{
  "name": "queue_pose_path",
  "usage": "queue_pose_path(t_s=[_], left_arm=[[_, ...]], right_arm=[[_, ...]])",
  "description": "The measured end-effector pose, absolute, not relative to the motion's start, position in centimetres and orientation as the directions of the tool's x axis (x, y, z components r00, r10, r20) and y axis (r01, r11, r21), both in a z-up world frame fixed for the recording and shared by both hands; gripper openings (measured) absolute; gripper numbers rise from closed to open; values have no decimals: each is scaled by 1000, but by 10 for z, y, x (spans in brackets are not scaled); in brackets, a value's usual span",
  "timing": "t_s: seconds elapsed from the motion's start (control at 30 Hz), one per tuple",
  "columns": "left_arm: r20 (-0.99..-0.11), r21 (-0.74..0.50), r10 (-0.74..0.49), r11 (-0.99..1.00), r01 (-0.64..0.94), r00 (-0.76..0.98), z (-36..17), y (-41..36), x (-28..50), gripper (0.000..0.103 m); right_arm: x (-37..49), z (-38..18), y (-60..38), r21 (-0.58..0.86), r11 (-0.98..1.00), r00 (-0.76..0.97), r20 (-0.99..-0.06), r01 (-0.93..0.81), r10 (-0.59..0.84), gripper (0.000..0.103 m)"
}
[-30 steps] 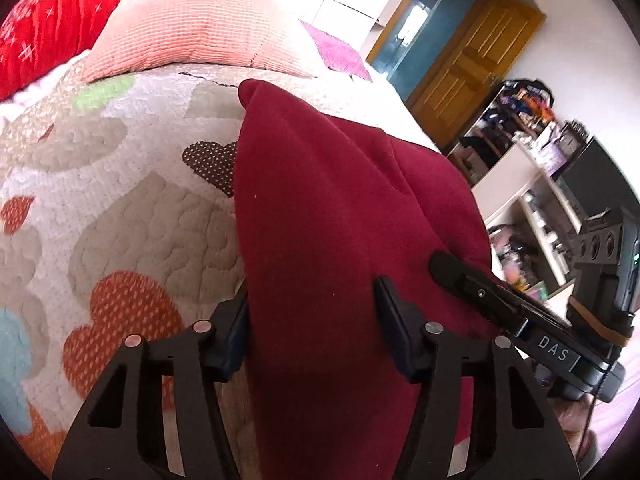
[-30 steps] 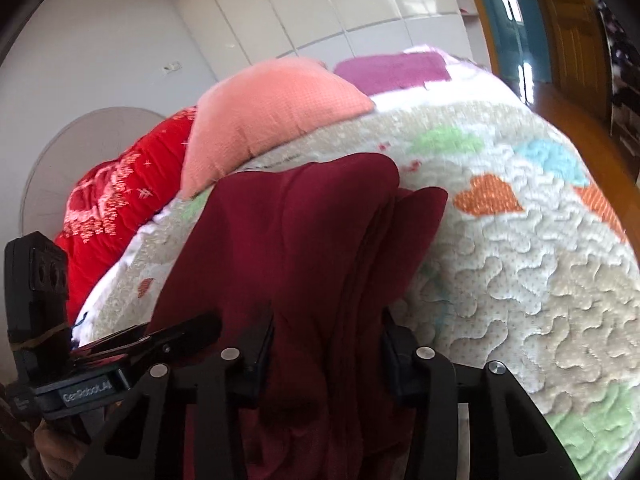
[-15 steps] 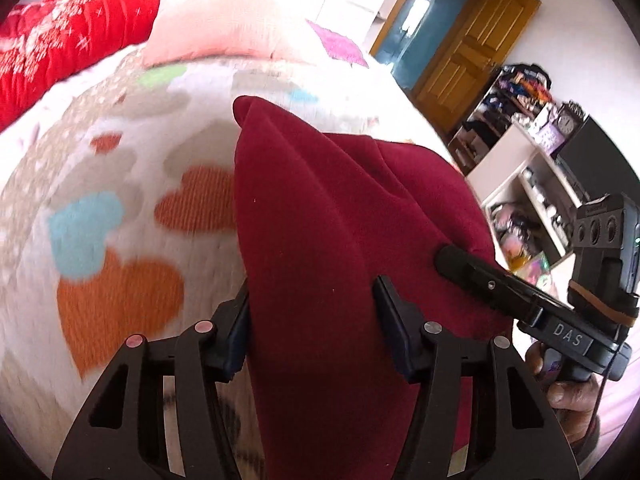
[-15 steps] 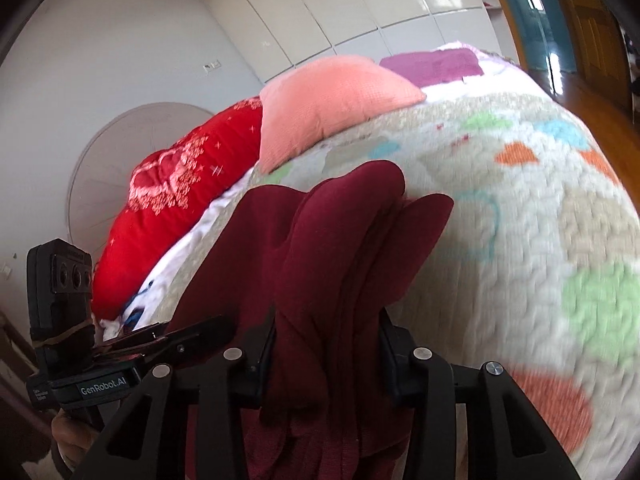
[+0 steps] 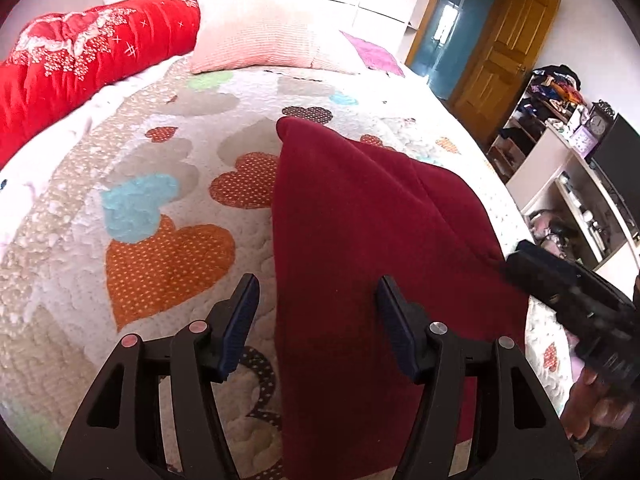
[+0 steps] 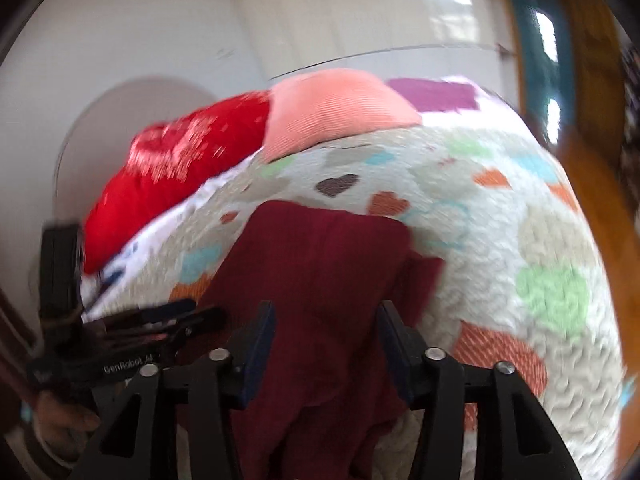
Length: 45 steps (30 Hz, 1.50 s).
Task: Fold small clothes
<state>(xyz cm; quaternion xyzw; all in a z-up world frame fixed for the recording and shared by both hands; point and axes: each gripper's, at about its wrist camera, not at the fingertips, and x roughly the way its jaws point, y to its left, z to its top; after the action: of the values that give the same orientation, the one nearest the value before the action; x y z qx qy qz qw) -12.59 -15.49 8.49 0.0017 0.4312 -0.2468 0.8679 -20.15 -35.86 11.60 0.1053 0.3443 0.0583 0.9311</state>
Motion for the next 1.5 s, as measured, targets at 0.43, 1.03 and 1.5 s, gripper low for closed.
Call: queue_pose_path(t_s=[0.43, 1.03, 1.5], left_arm=[[-717, -120, -347, 916, 383, 605, 96, -141, -132, 62], [-602, -1, -283, 936, 353, 746, 126, -138, -163, 62], [-599, 10, -274, 937, 349, 753, 126, -141, -165, 62]], right_arm=[[-201, 76, -348, 123, 992, 695, -713, -4, 91, 38], [-237, 130, -327, 148, 989, 818, -571, 25, 65, 60], [-240, 128, -330, 149, 988, 821, -569, 46, 48, 63]])
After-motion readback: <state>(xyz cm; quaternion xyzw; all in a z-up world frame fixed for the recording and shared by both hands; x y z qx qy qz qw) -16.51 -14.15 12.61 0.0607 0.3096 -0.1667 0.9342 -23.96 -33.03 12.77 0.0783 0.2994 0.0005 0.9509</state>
